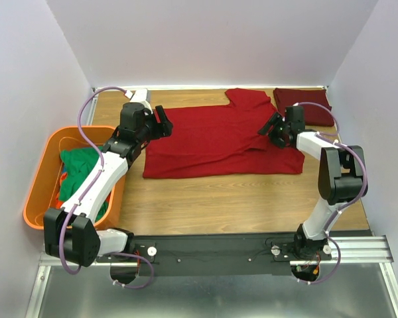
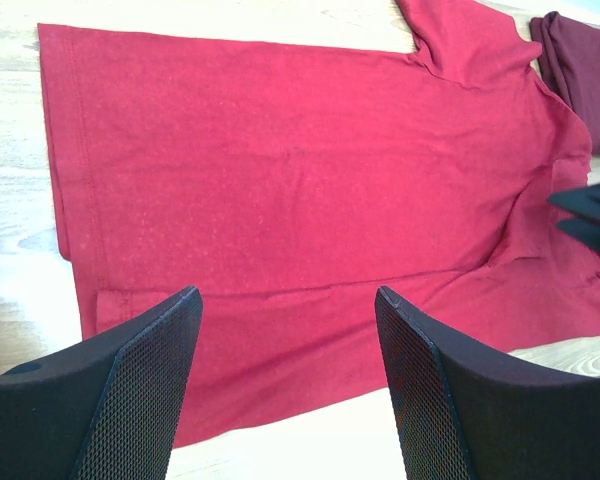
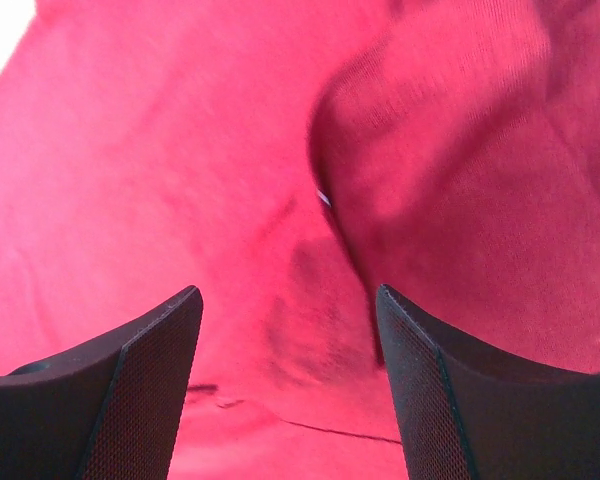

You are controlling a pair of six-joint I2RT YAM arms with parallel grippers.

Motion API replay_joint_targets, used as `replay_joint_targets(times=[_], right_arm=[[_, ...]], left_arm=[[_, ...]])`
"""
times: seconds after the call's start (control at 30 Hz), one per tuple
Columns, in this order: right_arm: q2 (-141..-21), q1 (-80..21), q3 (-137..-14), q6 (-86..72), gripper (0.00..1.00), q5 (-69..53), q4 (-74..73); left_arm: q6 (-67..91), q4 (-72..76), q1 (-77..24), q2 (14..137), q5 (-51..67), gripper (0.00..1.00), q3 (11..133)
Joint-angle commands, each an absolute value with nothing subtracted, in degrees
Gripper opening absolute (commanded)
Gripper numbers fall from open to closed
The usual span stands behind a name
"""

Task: Fold and stack the t-shirts
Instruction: Fold the tshirt

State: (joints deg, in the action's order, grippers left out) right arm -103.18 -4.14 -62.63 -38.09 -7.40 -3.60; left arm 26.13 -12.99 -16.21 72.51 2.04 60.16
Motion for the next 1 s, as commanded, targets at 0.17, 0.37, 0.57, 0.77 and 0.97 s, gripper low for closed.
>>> replay_joint_targets(times=[0.17,0.37,0.57,0.77,0.97], right_arm=[[-102.8,-6.6,-58.6,-38.6,0.77,-8.9,-0.7],[-102.6,-7.8,-59.3,-39.5,0.77,-9.1,-0.6],[-105.0,-8.1,-62.9,-40.0,0.77,-9.8,-0.5],[-111.4,-8.1,-70.3,-41.1,0.77,-12.6,-0.5],[-115.7,-8.0,-78.2,-42.5,0.77,-15.6,-0.5]], left_arm=[[26.2,-12.8,-15.9,72.2,3.0,0.78,59.6],[26.2,-12.8,-15.9,72.2,2.7,0.78,59.3],[26.3,-12.6,-15.8,72.3,2.9,0.78,59.2],[27.9,-12.3,-15.8,72.5,3.4,0.78,58.6],[34.9,-10.4,-15.7,73.6,0.5,0.79,55.2]])
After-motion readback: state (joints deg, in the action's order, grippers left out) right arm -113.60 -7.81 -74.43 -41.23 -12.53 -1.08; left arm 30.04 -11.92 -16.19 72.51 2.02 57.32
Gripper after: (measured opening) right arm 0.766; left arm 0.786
